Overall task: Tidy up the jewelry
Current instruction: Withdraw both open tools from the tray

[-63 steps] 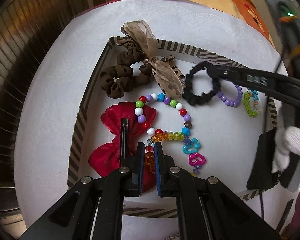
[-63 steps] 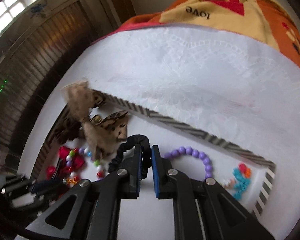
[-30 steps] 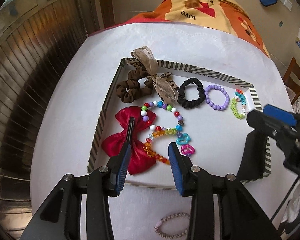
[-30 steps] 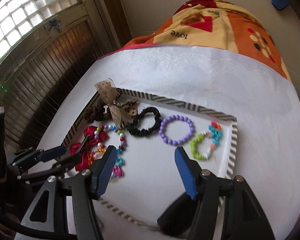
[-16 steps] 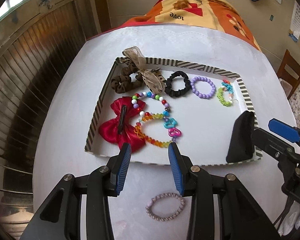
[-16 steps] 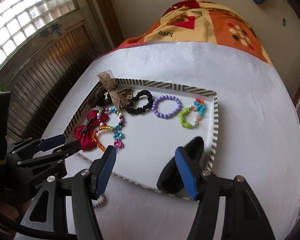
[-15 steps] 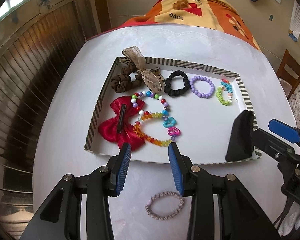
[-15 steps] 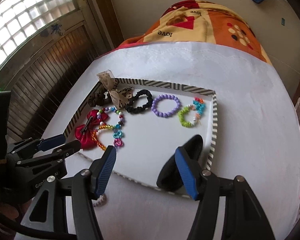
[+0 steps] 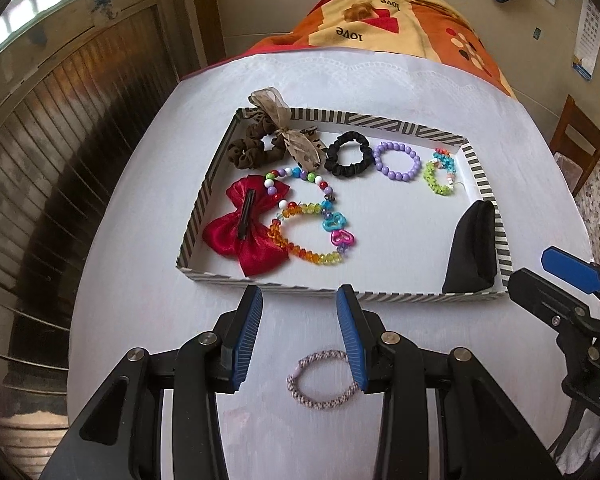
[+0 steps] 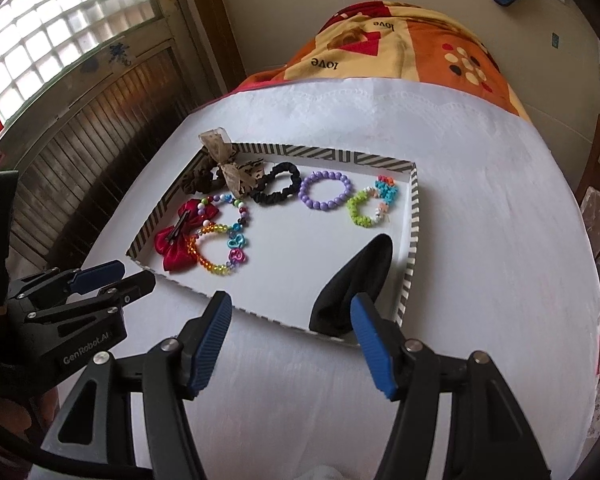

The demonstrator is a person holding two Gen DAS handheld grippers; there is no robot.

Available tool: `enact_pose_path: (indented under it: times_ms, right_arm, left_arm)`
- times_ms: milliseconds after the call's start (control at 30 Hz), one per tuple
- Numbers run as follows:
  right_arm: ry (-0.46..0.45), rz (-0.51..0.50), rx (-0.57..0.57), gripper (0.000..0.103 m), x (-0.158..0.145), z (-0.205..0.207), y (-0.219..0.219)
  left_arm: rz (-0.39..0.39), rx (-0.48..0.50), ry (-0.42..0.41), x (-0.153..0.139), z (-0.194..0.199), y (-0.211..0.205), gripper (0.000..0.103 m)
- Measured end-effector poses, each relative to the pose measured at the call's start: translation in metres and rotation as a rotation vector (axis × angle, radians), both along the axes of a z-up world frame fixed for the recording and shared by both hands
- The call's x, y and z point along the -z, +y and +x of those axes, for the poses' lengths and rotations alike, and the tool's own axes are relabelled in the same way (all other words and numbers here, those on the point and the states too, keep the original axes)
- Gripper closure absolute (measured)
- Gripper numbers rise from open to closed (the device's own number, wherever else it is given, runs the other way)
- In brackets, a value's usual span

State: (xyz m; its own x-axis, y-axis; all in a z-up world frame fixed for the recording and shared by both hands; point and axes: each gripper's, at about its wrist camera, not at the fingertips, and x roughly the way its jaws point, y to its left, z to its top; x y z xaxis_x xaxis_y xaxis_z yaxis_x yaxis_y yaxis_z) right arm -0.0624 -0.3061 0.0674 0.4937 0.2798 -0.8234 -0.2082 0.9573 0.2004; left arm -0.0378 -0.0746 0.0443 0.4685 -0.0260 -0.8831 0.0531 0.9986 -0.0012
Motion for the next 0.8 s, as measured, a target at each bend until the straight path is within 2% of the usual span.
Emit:
enact_pose_path:
  times_ms: [500, 800]
  right_arm:
    - [0.006, -0.015, 0.000, 0.035, -0.004, -0.034, -0.014]
    - [0.030, -0.022, 0.024, 0.034, 0.000, -0.057, -0.036]
  left_arm:
    - [0.000, 0.016, 0.015, 0.002, -0.024, -0.009, 0.087]
    - [-0.039, 0.008, 0.061, 0.012, -0.034, 0.001, 0.087]
